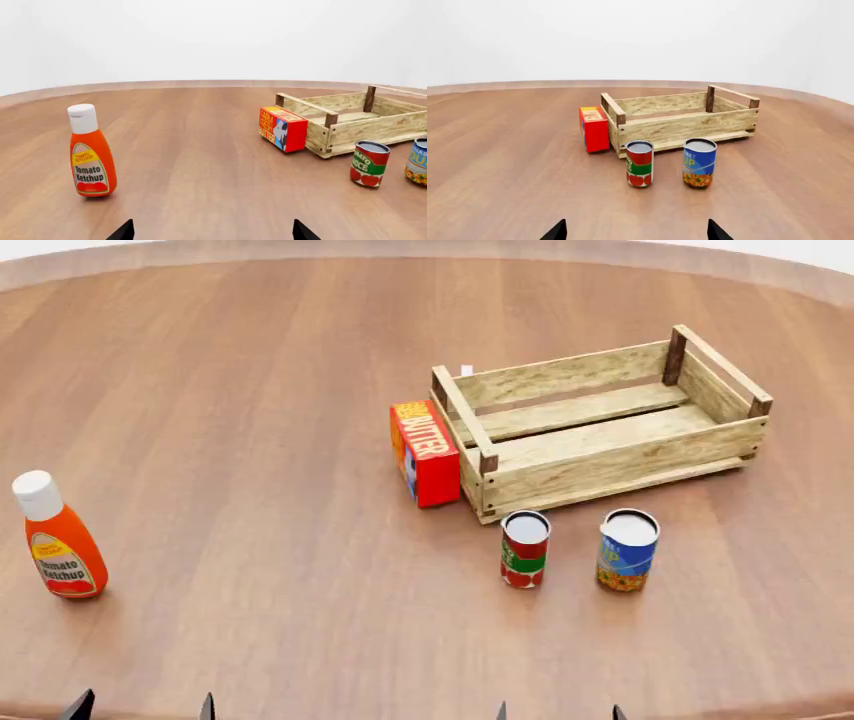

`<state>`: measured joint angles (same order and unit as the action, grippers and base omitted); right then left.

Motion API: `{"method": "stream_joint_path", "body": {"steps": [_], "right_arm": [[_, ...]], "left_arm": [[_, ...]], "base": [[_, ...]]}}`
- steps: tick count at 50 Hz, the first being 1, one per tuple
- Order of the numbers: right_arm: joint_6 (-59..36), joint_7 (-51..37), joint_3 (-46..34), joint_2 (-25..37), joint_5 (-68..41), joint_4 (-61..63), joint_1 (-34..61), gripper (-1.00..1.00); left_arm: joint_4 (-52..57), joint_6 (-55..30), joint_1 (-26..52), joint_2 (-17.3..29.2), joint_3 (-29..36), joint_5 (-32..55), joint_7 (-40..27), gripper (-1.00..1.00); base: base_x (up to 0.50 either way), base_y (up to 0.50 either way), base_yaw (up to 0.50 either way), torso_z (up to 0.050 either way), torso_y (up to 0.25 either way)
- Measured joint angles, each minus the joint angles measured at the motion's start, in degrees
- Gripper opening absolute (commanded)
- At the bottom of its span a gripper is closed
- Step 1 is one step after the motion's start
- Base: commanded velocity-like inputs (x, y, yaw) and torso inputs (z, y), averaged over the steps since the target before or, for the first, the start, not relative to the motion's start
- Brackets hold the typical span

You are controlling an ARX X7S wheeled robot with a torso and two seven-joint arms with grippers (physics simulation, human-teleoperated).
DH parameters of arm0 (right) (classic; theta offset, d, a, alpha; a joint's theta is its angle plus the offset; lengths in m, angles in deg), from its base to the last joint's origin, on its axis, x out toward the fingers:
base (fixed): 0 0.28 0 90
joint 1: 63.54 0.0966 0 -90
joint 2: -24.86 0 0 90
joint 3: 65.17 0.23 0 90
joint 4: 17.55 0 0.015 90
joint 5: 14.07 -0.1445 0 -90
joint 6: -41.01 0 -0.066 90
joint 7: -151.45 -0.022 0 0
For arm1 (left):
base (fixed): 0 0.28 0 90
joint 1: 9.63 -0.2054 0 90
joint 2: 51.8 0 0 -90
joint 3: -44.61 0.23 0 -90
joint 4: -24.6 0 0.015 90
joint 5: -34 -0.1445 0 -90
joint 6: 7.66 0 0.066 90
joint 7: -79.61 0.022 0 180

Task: Pick up the tomato sauce, and put it in the wooden tray.

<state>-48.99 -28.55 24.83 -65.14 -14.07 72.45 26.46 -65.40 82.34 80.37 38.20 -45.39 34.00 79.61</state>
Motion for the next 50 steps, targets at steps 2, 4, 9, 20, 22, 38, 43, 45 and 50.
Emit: {"method": "stream_joint_path", "body": {"steps": [2, 4, 9, 20, 22, 38, 43, 45, 50], "right_arm": [[-0.50, 0.12, -0.01, 0.28, -0.17, -0.78, 0.77, 1.00], [-0.55, -0.17, -0.26, 0.42, -0.30, -0.50, 0.59, 1.00], [-0.88, -1.08, -1.03, 0.95, -0.84, 0.31, 0.16, 1.00], [-1.72, -3.28, -2.87, 2.18, -1.66, 1.47, -0.25, 1.00], [-1.82, -3.62, -3.18, 2.40, -1.78, 1.60, -0.27, 1.00], [-1.71, -5.68, -5.35, 3.83, -2.54, 1.32, 0.02, 1.00], [-1.56, -6.17, -5.90, 4.20, -2.73, 1.19, 0.11, 1.00], [-1.51, -6.35, -6.10, 4.34, -2.81, 1.14, 0.15, 1.00], [-1.49, -6.73, -6.56, 4.68, -3.10, 1.04, 0.25, 1.00]], "left_arm": [[-0.11, -0.24, 0.30, 0.12, 0.83, -0.74, -0.53, 1.00], [-0.08, -0.20, 0.25, 0.36, 0.99, -0.33, -0.73, 1.00], [0.06, -0.19, 0.12, 1.04, 1.55, 0.59, -1.38, 1.00], [0.02, -0.19, 0.13, 2.42, 2.95, 2.00, -2.97, 1.00], [-0.06, -0.18, 0.18, 2.63, 3.18, 2.20, -3.24, 1.00], [-0.80, 0.03, 0.63, 3.98, 4.91, 2.91, -5.42, 1.00], [-0.97, 0.05, 0.76, 4.30, 5.36, 3.09, -5.97, 1.00], [-1.01, 0.07, 0.81, 4.42, 5.52, 3.21, -6.16, 1.00], [-1.05, 0.05, 0.89, 4.73, 5.89, 3.56, -6.59, 1.00]], "base": [[0.00, 0.00, 0.00, 0.000, 0.000], [0.00, 0.00, 0.00, 0.000, 0.000], [0.00, 0.00, 0.00, 0.000, 0.000], [0.00, 0.00, 0.00, 0.000, 0.000], [0.00, 0.00, 0.00, 0.000, 0.000], [0.00, 0.00, 0.00, 0.000, 0.000], [0.00, 0.00, 0.00, 0.000, 0.000], [0.00, 0.00, 0.00, 0.000, 0.000], [0.00, 0.00, 0.00, 0.000, 0.000]]}}
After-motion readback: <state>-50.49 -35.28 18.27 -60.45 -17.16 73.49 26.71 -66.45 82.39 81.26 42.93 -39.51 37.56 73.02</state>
